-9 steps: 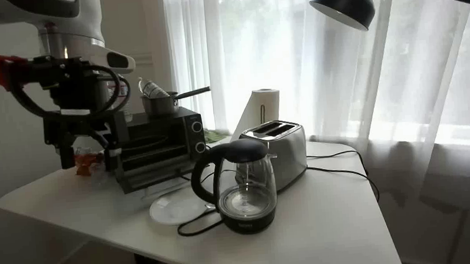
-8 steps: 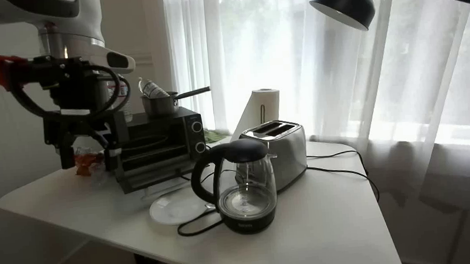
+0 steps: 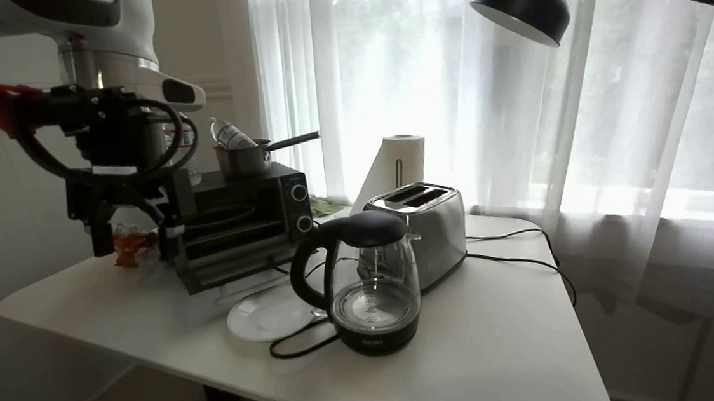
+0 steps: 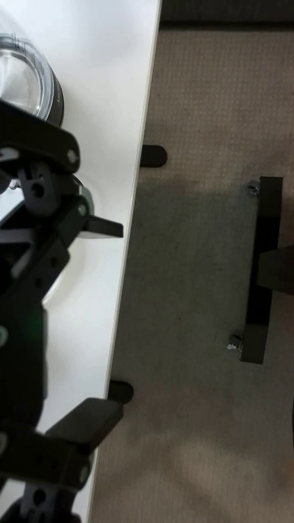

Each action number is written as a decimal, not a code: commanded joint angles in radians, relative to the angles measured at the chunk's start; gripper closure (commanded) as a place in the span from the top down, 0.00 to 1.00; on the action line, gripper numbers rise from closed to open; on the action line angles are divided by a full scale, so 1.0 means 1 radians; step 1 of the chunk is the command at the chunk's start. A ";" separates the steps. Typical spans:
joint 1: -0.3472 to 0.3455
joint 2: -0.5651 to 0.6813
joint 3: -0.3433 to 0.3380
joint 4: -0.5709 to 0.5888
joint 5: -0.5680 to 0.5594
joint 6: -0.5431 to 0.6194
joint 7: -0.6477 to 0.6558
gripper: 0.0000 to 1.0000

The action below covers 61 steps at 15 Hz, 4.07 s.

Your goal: Move the kettle forward a bit

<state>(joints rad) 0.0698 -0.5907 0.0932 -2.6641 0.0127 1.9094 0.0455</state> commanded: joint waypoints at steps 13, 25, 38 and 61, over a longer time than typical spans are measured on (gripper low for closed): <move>-0.113 0.004 0.006 -0.054 -0.057 0.067 0.264 1.00; -0.333 0.285 -0.024 -0.094 -0.196 0.610 0.454 1.00; -0.432 0.581 -0.059 -0.095 -0.801 1.008 0.976 1.00; -0.437 0.695 -0.111 0.018 -1.141 1.083 1.299 1.00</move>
<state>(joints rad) -0.3688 0.0654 0.0010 -2.6795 -1.0269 2.9642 1.2488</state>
